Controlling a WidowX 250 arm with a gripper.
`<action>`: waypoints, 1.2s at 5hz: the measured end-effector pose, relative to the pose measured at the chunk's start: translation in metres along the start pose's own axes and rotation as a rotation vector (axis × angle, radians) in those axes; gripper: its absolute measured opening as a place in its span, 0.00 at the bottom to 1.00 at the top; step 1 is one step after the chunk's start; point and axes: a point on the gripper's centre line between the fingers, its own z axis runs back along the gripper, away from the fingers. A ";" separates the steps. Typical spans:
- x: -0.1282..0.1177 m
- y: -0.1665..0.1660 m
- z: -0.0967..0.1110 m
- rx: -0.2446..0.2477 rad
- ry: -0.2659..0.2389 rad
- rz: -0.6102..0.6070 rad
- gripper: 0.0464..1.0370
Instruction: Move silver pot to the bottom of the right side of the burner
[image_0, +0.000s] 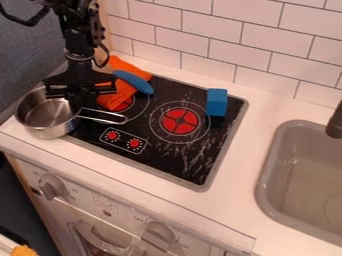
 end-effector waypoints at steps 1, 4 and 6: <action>-0.001 0.001 0.000 0.016 0.000 -0.009 0.03; 0.008 0.005 0.024 0.016 -0.031 0.018 0.03; -0.010 -0.035 0.085 -0.060 -0.149 -0.050 0.03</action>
